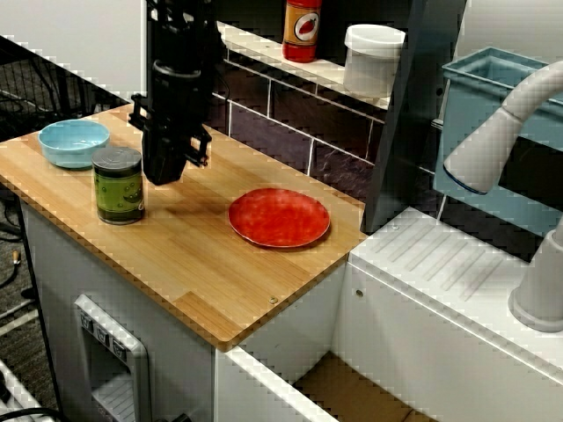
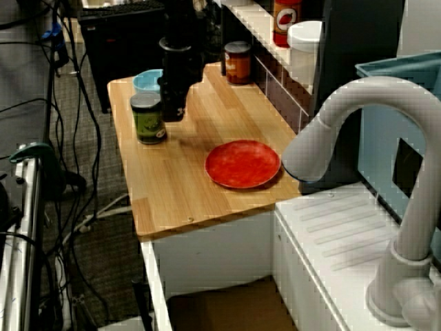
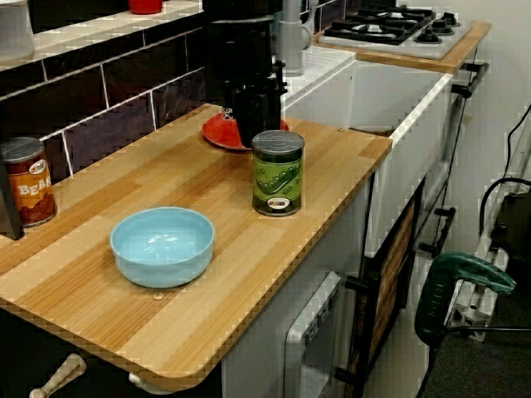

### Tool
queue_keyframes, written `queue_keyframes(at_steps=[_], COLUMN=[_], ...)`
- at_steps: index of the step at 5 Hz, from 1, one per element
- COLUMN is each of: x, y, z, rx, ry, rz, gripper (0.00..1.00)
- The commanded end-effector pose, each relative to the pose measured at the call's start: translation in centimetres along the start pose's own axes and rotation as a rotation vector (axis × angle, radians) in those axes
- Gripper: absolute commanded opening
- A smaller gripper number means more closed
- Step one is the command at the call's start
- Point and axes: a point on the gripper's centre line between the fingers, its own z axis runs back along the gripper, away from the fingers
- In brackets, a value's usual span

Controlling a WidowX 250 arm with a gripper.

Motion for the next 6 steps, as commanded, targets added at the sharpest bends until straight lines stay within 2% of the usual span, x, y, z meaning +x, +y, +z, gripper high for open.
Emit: queue_keyframes(at_steps=[1,2,3,4,5,6], x=[1.6,2.1,2.0,1.8,1.1,0.1], y=[1.2,0.1,0.4,1.9,2.7,3.0], z=[1.7,1.7,2.4,3.5,4.5,5.3], rx=[-0.130,-0.213,-0.196,-0.234,-0.269,-0.301], ry=[0.035,0.082,0.038,0.044,0.067,0.066], rz=[0.036,0.048,0.108,0.161,0.174,0.152], gripper=[0.00,0.00,0.00,0.00,0.00,0.00])
